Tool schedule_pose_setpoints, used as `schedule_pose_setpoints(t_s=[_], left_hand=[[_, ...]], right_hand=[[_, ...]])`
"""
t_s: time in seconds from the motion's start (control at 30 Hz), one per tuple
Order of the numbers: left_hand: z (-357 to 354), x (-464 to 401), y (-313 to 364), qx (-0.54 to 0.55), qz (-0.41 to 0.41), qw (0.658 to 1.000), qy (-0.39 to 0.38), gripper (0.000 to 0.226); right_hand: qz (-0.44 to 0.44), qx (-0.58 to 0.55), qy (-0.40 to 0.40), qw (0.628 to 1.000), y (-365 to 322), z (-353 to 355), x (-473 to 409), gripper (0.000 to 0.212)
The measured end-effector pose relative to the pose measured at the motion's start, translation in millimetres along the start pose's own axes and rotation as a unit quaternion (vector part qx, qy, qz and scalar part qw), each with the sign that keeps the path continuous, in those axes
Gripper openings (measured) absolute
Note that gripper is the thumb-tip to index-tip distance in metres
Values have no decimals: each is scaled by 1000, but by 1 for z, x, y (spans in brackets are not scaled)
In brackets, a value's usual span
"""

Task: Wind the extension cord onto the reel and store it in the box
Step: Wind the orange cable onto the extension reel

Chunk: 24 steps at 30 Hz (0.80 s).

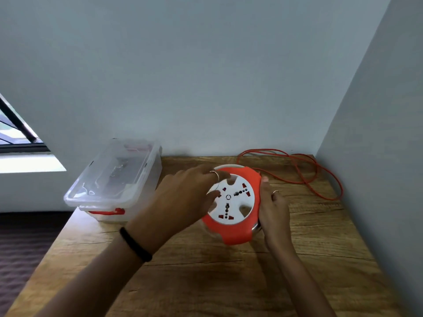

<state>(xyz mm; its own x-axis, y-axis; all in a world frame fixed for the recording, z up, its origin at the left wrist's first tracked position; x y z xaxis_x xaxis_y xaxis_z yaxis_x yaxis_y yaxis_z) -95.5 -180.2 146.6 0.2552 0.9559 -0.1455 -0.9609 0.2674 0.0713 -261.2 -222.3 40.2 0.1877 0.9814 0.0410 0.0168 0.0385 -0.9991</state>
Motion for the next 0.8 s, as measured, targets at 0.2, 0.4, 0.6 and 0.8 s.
schedule_pose_setpoints(t_s=[0.2, 0.4, 0.6, 0.8], left_hand=[[-19, 5, 19, 82, 122, 989, 36, 59], [-33, -4, 27, 91, 147, 985, -3, 72], [-52, -6, 29, 136, 173, 975, -32, 69], [-53, -8, 25, 152, 195, 968, -34, 71]], right_hand=[[-11, -26, 50, 998, 5, 4, -1, 52], [-6, -42, 58, 997, 1, 5, 1, 53], [9, -27, 57, 998, -4, 3, 5, 52], [42, -19, 39, 998, -12, 2, 8, 49]])
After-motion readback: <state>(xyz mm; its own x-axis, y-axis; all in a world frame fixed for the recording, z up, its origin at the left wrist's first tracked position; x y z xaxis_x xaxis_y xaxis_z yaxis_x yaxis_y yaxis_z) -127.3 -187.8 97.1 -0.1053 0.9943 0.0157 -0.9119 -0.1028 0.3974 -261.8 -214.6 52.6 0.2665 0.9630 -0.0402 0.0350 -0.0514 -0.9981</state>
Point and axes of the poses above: each hand's wrist, its own x-axis away from the middle knuckle, its own z-axis out of the back of the hand, y = z × x, the point moved 7 cm from there along -x, towards the middle knuckle, and after that the axes turned 3 degrees about -x, right-handed, at the moved point
